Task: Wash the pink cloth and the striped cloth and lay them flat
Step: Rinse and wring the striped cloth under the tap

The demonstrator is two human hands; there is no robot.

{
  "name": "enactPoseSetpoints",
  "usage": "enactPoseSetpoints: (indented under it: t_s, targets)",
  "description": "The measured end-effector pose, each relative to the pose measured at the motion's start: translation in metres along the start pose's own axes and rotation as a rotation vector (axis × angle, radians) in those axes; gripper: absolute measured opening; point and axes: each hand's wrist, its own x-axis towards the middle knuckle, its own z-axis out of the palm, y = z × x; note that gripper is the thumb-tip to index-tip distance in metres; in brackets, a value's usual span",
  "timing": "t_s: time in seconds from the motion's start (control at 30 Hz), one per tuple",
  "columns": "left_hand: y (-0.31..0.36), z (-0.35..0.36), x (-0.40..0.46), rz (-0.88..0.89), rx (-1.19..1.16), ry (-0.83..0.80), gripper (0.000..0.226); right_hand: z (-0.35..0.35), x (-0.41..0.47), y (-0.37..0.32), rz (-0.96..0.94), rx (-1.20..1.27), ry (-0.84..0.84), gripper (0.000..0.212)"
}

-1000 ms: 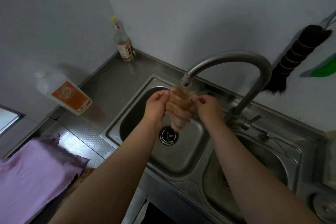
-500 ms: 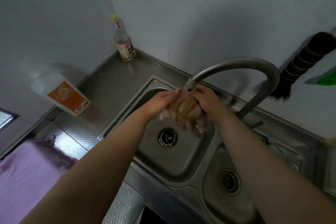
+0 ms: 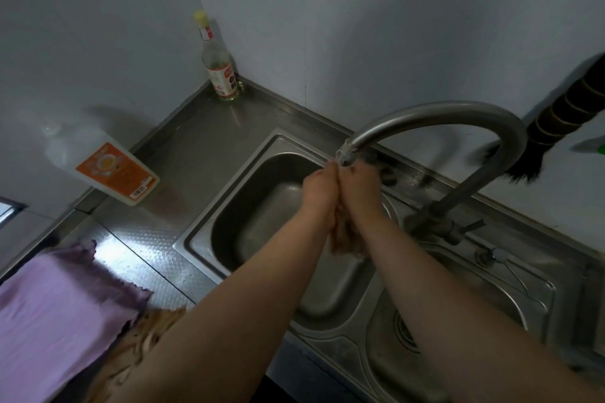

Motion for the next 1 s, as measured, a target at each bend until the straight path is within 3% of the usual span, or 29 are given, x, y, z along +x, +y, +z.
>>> enactPoseSetpoints:
  t_s: [0.2, 0.33, 0.47, 0.6, 0.73, 0.87, 0.93, 1.0]
  targets:
    - [0.022, -0.008, 0.018, -0.047, -0.009, 0.115, 0.037, 0.004, -0.008, -0.014, 0.026, -0.057, -0.11, 0.04]
    - [0.011, 0.011, 0.005, -0.096, -0.048, 0.026, 0.02, -0.016, 0.024, -0.012, 0.083, -0.151, -0.027, 0.033]
    - [0.021, 0.001, 0.02, -0.022, -0.019, 0.109, 0.032, 0.002, -0.002, -0.011, -0.009, -0.069, -0.066, 0.038]
    - [0.008, 0.014, 0.008, -0.041, -0.005, 0.021, 0.021, -0.018, 0.022, -0.008, 0.04, -0.099, 0.033, 0.035]
    - [0.024, 0.0, 0.012, -0.032, -0.059, 0.035, 0.034, 0.002, -0.009, -0.011, -0.1, -0.055, -0.003, 0.047]
    - [0.019, -0.005, 0.0, -0.077, -0.041, -0.133, 0.029, -0.012, 0.014, 0.001, -0.111, -0.155, 0.026, 0.043]
    - [0.016, -0.015, 0.001, -0.081, -0.068, -0.212, 0.024, -0.031, 0.028, 0.009, -0.016, -0.063, -0.032, 0.037]
    - [0.023, -0.031, 0.004, -0.082, -0.117, -0.217, 0.024, -0.045, 0.028, 0.017, 0.068, 0.19, -0.265, 0.042]
